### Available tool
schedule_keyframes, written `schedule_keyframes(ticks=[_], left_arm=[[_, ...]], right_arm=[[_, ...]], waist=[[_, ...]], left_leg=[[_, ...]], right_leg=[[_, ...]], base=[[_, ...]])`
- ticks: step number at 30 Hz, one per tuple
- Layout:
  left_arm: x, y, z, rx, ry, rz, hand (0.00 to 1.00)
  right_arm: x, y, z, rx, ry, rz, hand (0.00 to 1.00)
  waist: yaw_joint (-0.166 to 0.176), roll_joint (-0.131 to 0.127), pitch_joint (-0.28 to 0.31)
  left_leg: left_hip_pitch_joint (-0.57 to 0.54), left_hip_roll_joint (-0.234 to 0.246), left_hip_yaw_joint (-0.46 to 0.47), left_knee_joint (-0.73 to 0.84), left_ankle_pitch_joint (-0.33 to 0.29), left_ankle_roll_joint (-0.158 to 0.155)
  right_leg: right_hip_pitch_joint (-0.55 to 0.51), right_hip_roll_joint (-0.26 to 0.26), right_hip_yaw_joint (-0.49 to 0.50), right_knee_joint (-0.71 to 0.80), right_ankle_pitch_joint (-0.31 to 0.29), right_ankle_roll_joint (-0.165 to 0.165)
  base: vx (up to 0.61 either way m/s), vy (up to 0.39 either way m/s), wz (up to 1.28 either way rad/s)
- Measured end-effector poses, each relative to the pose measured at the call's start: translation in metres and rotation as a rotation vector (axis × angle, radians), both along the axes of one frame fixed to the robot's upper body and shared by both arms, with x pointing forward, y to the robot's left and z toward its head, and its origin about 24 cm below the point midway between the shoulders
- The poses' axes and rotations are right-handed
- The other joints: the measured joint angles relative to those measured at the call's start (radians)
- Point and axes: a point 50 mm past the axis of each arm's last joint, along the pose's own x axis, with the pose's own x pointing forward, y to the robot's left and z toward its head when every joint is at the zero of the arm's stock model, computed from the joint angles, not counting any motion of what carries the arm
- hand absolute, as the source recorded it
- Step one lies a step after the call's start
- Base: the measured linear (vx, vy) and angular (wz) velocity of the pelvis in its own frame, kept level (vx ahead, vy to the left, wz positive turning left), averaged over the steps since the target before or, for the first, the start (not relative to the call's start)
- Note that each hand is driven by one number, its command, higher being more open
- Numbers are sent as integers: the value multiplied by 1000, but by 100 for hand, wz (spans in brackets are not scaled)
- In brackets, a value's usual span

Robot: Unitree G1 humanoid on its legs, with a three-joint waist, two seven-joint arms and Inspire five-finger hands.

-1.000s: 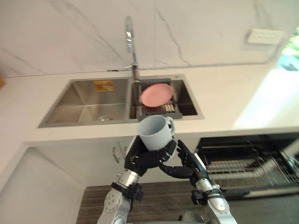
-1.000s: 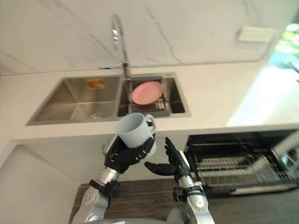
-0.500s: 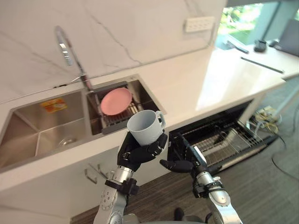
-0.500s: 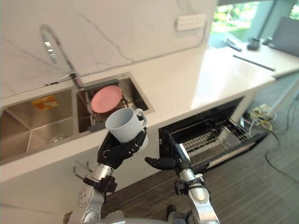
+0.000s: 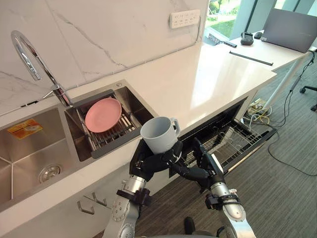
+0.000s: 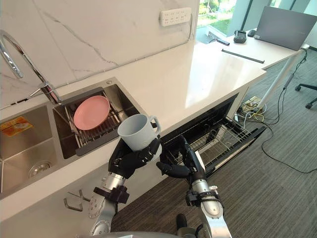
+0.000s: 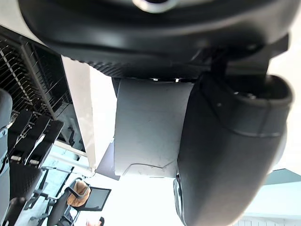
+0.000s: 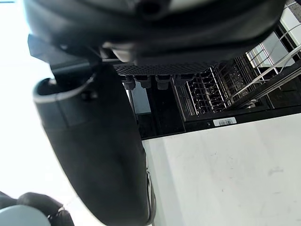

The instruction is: Walk over to the sink, pick up the cup, carry it to the dishwasher, place the cup inside the dishwasher, then close the dishwasher door

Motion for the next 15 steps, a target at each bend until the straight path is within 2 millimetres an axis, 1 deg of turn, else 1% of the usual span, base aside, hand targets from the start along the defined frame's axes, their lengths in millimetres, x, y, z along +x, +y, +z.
schedule_keyframes(ticks=[3,5,6,9,11,15], left_arm=[[3,1,3,25,-17,12,0],[6,2,5,39,-32,20,0],[6,2,6,39,-35,23,0],[8,7,15,35,-73,52,0],[10,13,24,62,-111,106,0],[15,22,28,109,-131,185,0]], right_arm=[[-1,-2,1,9,-3,-28,100],[-2,-5,6,15,-26,-52,100],[-2,-6,8,17,-36,-55,100],[-3,-9,18,52,-82,-78,100],[-5,-11,23,94,-115,-93,100],[-6,-10,32,172,-168,-82,100]], waist=[[3,-4,-4],[3,-8,-9],[2,-10,-10],[0,-19,-17],[2,-24,-21],[1,-26,-22]], left_leg=[[0,-1,1,5,1,2],[-2,-1,2,10,1,2],[-3,-1,3,11,1,2],[-8,-1,4,12,2,1],[-10,-1,6,12,2,1],[-10,-2,8,9,2,1]], right_leg=[[-2,0,2,-5,2,-2],[-3,0,3,-5,-6,-14],[-4,0,4,-5,-6,-14],[-10,0,5,-5,-7,-14],[-15,0,6,-5,-3,-19],[-17,0,10,-5,-3,-19]], base=[[-103,-15,-3],[-57,-11,-3],[-44,-7,-4],[-11,-2,-1],[0,0,0],[0,0,0]])
